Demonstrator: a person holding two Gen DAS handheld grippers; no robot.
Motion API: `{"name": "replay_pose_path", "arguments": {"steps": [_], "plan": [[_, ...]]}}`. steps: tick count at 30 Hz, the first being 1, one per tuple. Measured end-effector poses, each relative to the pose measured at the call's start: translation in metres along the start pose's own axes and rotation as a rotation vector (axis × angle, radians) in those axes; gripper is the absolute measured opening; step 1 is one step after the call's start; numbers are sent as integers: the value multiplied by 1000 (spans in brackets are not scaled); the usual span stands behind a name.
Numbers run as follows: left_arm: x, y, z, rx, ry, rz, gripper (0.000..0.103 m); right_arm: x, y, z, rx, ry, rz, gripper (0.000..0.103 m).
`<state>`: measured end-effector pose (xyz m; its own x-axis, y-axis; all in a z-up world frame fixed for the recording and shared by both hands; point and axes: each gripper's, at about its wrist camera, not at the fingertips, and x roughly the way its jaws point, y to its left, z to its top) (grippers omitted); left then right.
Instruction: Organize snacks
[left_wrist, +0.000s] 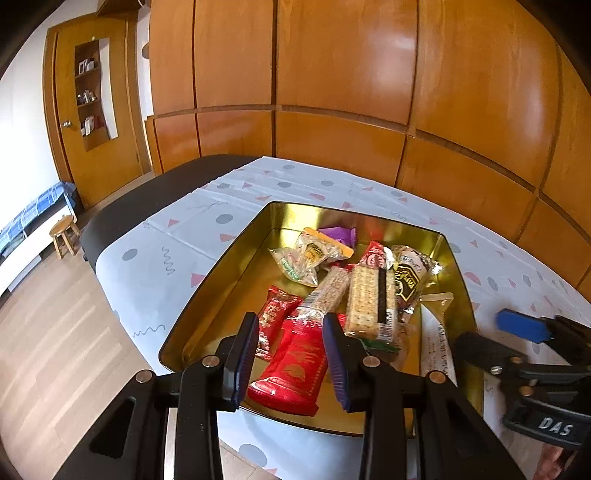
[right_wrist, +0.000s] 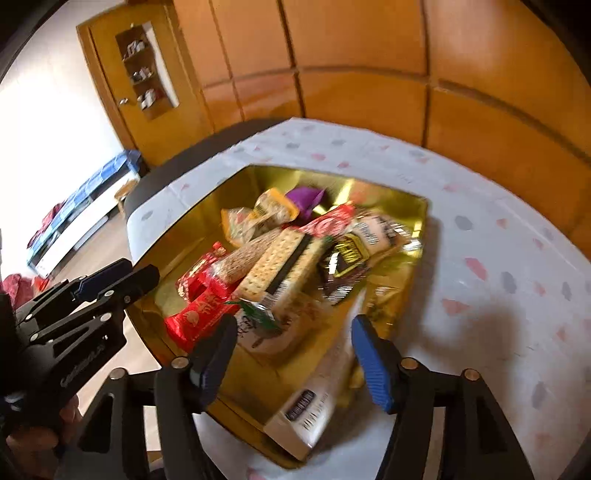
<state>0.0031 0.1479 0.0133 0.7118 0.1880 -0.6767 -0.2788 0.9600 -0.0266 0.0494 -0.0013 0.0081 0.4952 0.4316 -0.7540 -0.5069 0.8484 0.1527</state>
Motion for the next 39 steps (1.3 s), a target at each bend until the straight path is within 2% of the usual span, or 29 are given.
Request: {"name": "replay_pose_path", "arguments": {"steps": [7, 12, 30, 39], "plan": [[-8, -17, -4, 26, -11, -17, 37, -37, -18, -19, 60, -96, -94, 74], [-12, -28, -6, 52, -10, -21, 37, -49, -24, -33, 72, -113, -130, 75], [-22, -46, -8, 103, -26, 21, 38, -62, -46, -55, 161, -141, -151, 77], [-24, -45, -6, 68, -37, 52, 43, -63, -45, -56, 161, -150, -150, 78]]}}
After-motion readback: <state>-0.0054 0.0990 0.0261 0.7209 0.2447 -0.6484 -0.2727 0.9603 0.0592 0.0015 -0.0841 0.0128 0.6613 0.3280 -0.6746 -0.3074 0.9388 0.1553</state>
